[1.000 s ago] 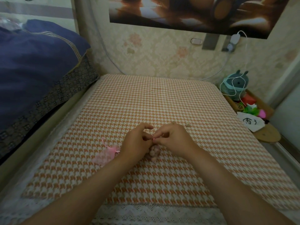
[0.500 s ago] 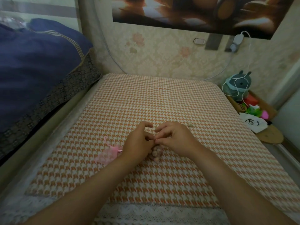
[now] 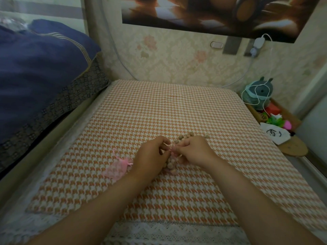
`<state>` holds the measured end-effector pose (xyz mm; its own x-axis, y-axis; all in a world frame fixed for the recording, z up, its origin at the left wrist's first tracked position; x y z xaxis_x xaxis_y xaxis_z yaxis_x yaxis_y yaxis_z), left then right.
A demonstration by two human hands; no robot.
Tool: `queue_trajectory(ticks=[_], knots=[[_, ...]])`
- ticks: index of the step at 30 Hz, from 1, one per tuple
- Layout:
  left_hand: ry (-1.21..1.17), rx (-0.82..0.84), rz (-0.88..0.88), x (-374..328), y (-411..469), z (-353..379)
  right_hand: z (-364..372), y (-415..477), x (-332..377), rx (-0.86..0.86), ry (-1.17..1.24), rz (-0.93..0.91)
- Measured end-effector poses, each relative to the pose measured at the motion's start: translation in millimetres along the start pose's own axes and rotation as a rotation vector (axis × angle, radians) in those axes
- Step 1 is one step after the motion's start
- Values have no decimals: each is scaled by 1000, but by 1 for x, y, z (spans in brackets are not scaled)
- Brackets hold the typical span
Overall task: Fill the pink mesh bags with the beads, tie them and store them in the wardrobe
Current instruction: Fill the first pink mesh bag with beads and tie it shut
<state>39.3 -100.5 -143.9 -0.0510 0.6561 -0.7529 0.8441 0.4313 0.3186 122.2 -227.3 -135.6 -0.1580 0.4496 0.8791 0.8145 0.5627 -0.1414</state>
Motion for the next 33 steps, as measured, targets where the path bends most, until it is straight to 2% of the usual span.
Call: queue_trajectory(ticks=[2, 5, 9, 15, 20, 24, 26, 29, 33], knots=[[163, -34, 188, -13, -3, 0, 8, -3, -9, 99, 139, 168], [281, -48, 423, -26, -11, 1, 13, -5, -18, 211, 201, 291], [329, 26, 536, -25, -12, 9, 16, -7, -23, 306, 259, 366], [284, 93, 471, -24, -8, 10, 16, -6, -22, 301, 214, 311], [236, 163, 415, -20, -2, 5, 9, -2, -11, 197, 64, 97], [209, 220, 318, -9, -2, 5, 3, 0, 8, 123, -318, -170], [174, 202, 243, -5, -3, 5, 6, 0, 13, 121, -422, -247], [134, 91, 147, -4, -6, 0, 11, 1, 8, 166, -373, -221], [115, -3, 66, -4, -13, -5, 14, 0, -2, 227, -178, -109]])
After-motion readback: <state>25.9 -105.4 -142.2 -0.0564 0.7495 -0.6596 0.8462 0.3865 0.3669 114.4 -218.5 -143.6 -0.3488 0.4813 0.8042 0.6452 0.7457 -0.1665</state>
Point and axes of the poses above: each hand's wrist, its own y-axis towards the middle knuckle, its own z-axis out of the palm, x = y × z, the point moved 7 cm from there along y, towards the middle knuckle, and after that the axes turned 2 degrees about -z, right-handed, at the moved point
